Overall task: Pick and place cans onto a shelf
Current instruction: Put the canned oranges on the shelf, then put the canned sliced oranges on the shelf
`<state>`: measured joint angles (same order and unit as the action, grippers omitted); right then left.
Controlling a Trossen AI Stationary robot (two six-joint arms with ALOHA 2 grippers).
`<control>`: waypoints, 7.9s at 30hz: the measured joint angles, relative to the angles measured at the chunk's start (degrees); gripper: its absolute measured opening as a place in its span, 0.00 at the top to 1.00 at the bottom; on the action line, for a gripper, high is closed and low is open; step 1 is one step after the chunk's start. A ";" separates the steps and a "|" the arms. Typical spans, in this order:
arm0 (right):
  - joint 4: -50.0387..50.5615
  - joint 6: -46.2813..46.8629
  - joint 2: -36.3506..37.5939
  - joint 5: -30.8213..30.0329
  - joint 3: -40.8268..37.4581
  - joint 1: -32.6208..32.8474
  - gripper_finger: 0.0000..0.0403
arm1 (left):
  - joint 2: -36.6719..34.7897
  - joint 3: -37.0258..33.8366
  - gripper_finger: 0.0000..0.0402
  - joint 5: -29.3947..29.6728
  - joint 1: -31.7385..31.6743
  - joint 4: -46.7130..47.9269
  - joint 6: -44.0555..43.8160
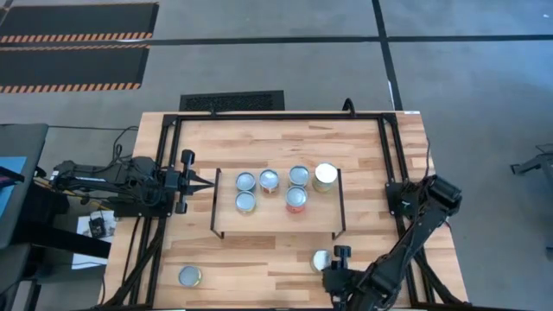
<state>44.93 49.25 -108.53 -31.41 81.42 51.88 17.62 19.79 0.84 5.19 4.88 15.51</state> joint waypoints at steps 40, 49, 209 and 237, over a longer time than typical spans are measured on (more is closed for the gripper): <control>36.44 -6.42 -3.15 -4.02 38.90 -7.60 0.99 | 0.00 0.00 0.99 0.00 0.00 -0.06 0.37; 45.03 -10.55 -2.13 0.74 43.23 -14.40 0.99 | -0.02 0.00 0.99 0.00 0.00 -0.05 0.63; -36.26 -53.61 108.41 5.11 -72.49 -32.91 1.00 | 3.50 0.00 0.99 -0.17 0.02 -2.14 -0.50; -48.51 -54.80 108.39 19.74 -80.99 -49.77 0.98 | 16.12 13.61 0.99 10.64 16.41 13.06 -11.77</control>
<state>-3.58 -5.55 -0.14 -11.67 0.43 2.11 33.74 33.40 11.48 21.60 17.94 3.74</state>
